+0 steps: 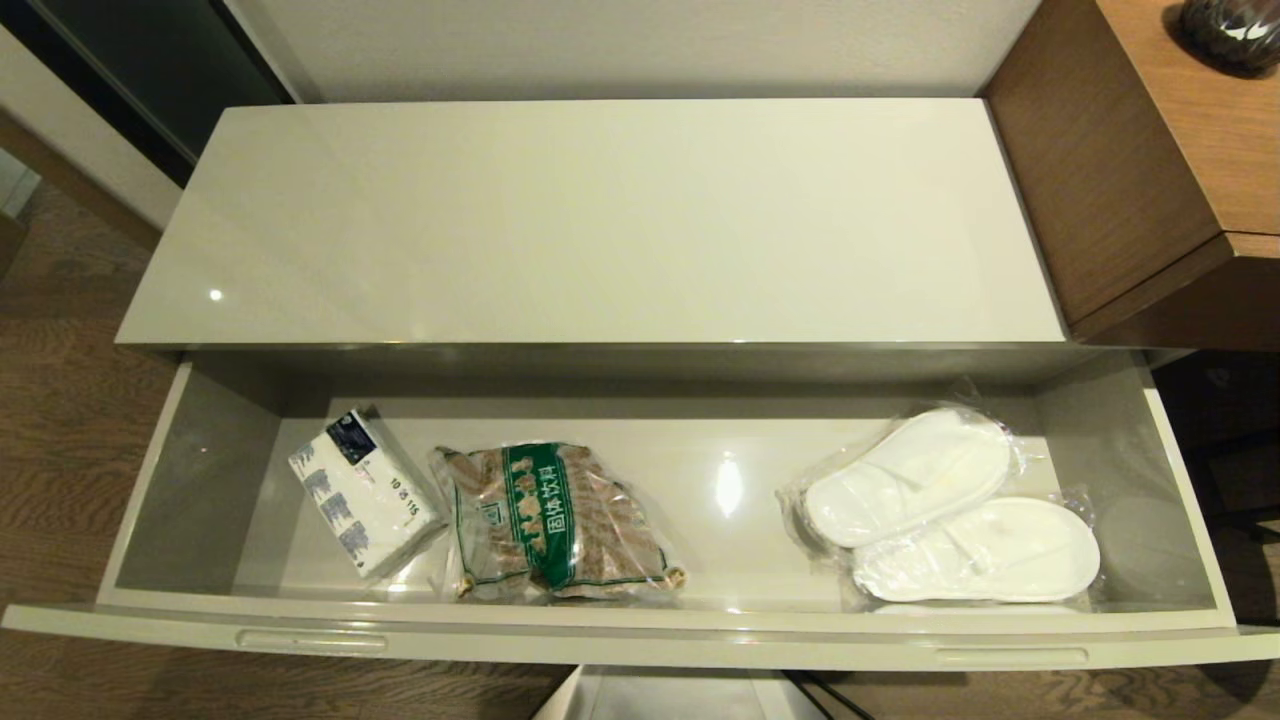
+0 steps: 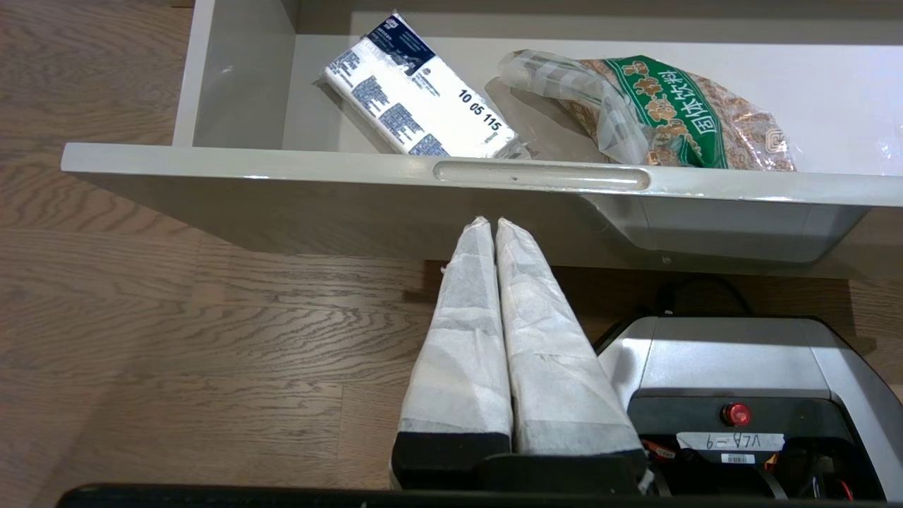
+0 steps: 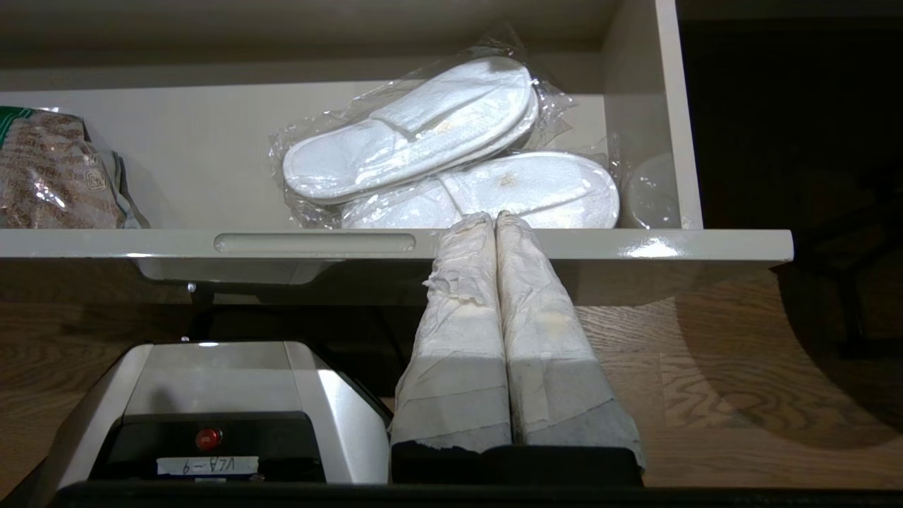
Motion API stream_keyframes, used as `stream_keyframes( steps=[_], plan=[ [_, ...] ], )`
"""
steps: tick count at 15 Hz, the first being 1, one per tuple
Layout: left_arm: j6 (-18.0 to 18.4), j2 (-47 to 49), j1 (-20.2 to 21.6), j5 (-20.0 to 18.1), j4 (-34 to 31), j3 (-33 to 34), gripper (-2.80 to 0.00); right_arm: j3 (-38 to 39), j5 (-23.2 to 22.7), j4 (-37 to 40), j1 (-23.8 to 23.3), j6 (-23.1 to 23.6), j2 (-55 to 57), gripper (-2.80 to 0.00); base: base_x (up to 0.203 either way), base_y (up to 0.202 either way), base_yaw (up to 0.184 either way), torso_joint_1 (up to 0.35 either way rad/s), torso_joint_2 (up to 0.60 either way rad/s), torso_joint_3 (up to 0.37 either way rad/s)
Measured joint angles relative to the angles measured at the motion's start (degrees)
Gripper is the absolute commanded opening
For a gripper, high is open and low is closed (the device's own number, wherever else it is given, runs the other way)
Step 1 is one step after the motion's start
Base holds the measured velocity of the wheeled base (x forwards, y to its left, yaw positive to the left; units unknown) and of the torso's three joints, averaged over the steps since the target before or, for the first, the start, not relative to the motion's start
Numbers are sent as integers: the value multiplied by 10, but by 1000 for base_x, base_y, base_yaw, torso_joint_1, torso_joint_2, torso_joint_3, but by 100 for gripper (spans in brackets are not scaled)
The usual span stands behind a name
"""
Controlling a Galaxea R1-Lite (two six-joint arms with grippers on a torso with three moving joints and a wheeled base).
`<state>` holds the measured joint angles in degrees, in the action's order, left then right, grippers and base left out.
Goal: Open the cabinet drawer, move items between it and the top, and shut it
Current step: Take out the disposable slippers from the drawer
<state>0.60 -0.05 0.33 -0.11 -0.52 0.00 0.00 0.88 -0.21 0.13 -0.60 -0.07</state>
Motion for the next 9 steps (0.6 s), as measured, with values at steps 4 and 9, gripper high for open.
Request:
stream_keyframes(
  steps=[4,9],
  plan=[
    [0,0,0,0,0,0,-280,0,0,0,1,0,0,-280,0,0,0,0,0,0],
    [0,0,0,0,0,0,-280,0,0,0,0,0,0,-280,0,0,0,0,0,0]
  ],
)
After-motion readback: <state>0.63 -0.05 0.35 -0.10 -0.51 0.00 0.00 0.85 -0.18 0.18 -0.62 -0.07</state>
